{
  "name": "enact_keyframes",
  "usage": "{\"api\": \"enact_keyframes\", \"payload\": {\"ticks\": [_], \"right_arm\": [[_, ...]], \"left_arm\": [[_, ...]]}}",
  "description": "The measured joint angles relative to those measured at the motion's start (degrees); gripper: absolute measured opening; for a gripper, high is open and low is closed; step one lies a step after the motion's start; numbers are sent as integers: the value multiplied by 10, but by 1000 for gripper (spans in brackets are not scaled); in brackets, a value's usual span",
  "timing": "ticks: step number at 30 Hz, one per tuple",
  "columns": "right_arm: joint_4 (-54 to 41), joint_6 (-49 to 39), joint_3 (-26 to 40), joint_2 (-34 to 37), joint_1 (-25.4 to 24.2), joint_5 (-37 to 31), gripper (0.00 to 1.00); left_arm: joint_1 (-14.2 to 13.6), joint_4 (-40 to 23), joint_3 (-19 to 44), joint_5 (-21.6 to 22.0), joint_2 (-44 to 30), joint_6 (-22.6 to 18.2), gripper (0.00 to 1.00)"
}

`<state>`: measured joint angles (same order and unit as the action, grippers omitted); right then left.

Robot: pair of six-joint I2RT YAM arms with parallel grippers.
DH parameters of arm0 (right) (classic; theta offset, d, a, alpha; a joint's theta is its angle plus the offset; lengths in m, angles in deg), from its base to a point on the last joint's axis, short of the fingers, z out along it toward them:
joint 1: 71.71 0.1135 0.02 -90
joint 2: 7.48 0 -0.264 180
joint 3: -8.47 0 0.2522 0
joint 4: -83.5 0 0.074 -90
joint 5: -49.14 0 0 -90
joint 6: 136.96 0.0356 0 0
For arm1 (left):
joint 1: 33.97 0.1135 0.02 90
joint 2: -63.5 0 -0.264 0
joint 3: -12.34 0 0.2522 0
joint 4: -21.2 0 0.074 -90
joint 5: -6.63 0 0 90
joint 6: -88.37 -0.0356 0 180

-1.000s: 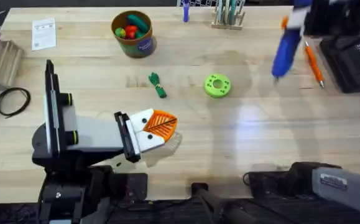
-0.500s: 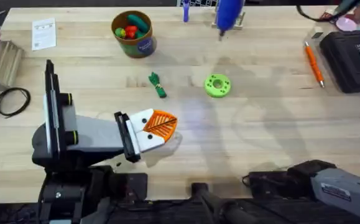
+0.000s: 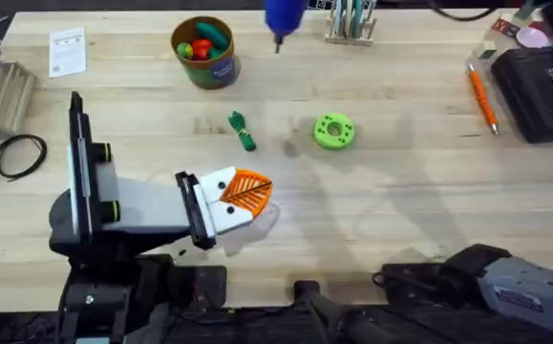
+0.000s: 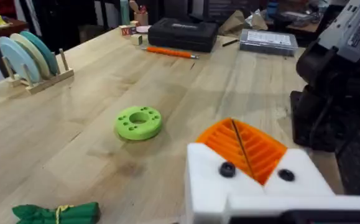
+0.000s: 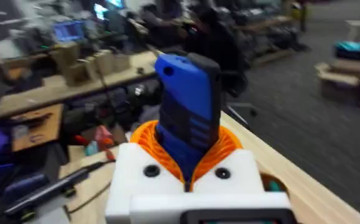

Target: Pick up the gripper from the table and insert it into the empty holder that is missing its gripper. Then pick up a screw, insert it into the mounting hole, and use the screwdriver to tighten it. Finally, clean up the table by picking up the vegetable and placing it into the bucket.

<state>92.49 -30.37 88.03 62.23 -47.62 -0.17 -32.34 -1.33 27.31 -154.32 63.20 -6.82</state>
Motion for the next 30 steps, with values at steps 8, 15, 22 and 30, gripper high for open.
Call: {"api": "enact_keyframes", "payload": {"ticks": [8, 15, 22, 30], "right_arm": [[243, 119, -92, 10, 4, 84, 23], [262, 158, -102, 46, 28, 158, 23], [336, 146, -102, 95, 73, 207, 23], [435, 145, -102, 136, 95, 249, 23]], "left_arm": [[0, 0, 0, 0, 0, 0, 5], [0, 0, 0, 0, 0, 0, 5], [0, 0, 0, 0, 0, 0, 5], [0, 0, 0, 0, 0, 0, 5]]}}
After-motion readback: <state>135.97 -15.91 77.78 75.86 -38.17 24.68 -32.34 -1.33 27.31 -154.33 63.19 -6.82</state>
